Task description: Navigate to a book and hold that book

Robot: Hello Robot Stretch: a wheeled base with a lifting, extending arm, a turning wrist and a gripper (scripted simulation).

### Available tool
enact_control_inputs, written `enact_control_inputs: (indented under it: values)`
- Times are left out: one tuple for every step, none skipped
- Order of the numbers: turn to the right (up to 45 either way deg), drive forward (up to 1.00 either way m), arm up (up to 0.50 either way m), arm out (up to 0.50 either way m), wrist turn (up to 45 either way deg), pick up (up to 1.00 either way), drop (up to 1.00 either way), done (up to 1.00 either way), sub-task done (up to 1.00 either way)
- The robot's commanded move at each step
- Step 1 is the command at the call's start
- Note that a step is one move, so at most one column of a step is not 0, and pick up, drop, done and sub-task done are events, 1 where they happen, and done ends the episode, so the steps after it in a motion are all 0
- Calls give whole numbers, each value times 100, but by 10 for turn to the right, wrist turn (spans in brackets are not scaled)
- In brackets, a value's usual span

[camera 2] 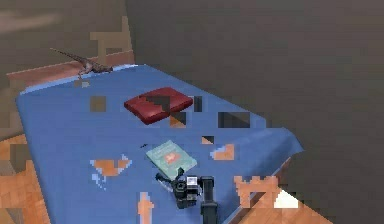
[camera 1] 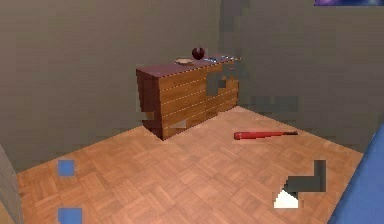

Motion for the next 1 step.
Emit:
enact_control_inputs:
  values:
    - [0,0,0,0,0,0,0,100,0]
